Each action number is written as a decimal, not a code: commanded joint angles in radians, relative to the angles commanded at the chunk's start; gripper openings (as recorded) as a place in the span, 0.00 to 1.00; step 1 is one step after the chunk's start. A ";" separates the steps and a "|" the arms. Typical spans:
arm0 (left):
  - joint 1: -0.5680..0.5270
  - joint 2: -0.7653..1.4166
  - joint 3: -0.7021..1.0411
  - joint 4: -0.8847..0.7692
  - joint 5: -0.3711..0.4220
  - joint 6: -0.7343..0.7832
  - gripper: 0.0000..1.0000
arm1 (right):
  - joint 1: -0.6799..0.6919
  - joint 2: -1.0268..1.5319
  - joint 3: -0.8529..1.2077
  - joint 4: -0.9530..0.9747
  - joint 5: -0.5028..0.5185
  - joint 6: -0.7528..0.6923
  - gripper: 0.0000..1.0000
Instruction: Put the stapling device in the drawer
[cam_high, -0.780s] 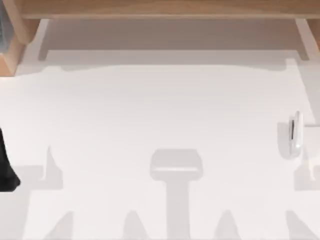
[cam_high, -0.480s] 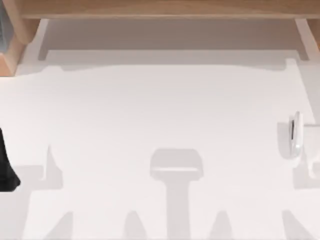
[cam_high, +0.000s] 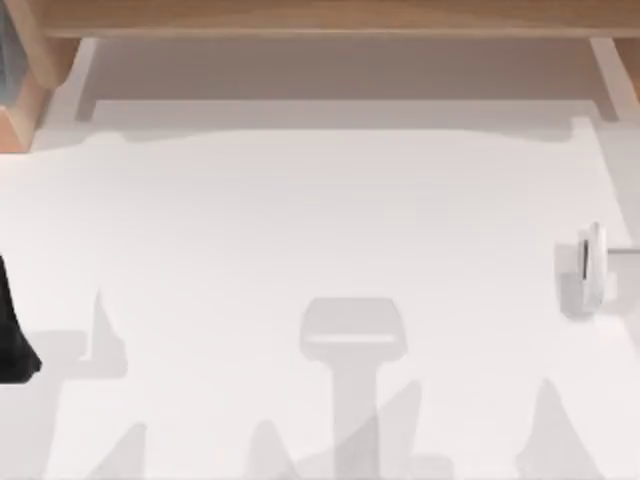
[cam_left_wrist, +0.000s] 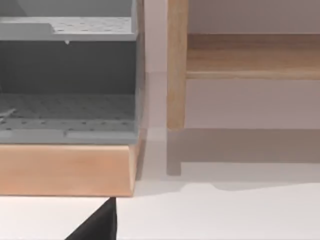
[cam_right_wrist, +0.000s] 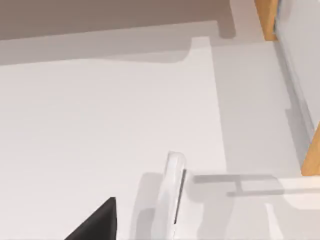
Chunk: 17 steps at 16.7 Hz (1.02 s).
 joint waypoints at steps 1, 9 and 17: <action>0.000 0.000 0.000 0.000 0.000 0.000 1.00 | 0.007 0.115 0.073 -0.054 0.000 0.018 1.00; 0.000 0.000 0.000 0.000 0.000 0.000 1.00 | 0.062 0.915 0.624 -0.468 0.000 0.159 1.00; 0.000 0.000 0.000 0.000 0.000 0.000 1.00 | 0.092 1.317 0.945 -0.669 0.001 0.236 1.00</action>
